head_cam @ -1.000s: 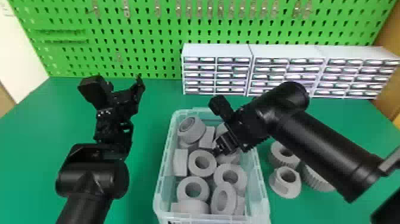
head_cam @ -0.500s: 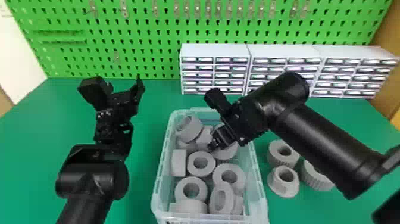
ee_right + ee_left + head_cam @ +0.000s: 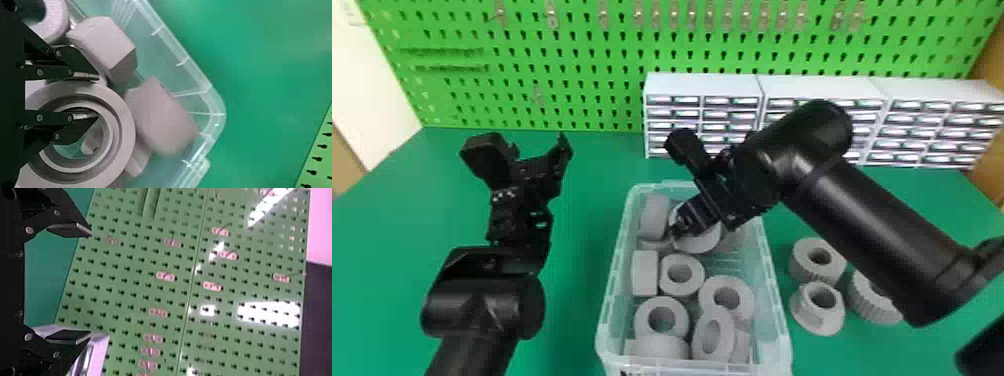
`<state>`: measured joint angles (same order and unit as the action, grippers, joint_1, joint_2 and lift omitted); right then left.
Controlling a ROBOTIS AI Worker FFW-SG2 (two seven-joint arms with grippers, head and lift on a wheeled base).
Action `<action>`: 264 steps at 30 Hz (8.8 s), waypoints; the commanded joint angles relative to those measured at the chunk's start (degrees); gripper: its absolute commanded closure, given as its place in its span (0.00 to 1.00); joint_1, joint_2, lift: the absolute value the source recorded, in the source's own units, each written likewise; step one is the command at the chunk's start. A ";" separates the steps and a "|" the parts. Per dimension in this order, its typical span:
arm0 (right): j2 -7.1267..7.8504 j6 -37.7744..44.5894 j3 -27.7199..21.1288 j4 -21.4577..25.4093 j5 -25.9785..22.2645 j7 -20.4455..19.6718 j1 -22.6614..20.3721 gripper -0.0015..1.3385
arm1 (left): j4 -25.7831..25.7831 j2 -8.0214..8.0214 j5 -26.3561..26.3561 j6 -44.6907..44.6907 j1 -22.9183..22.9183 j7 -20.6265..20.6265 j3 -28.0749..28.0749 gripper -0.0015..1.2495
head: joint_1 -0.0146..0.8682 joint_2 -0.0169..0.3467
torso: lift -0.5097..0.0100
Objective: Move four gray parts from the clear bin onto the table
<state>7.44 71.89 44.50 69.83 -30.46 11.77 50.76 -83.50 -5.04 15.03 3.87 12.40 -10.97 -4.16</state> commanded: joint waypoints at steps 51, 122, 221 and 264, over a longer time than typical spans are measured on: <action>3.46 14.24 -20.42 16.83 11.39 0.01 -5.58 0.75 | 0.00 0.03 -0.61 -0.17 -2.03 -0.02 0.38 0.28 | 0.80 0.24 | 0.88; 12.77 18.19 -52.76 37.66 22.90 0.01 -25.62 0.75 | 0.00 0.21 -1.05 -0.70 -1.94 -0.55 -0.14 0.28 | 0.80 0.24 | 0.88; 15.67 16.52 -58.39 16.56 13.76 0.01 -33.09 0.40 | 0.18 3.11 -2.81 -0.61 -3.70 -0.55 2.23 0.28 | 0.80 0.24 | 0.88; 11.19 0.53 -64.01 33.44 10.51 0.01 -35.12 0.39 | 0.18 3.11 -2.99 -0.61 -3.87 -0.28 2.93 0.28 | 0.80 0.24 | 0.88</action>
<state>19.32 76.35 -18.65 103.27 -20.02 11.78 16.83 -83.32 -1.93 12.04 3.25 8.55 -11.24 -1.27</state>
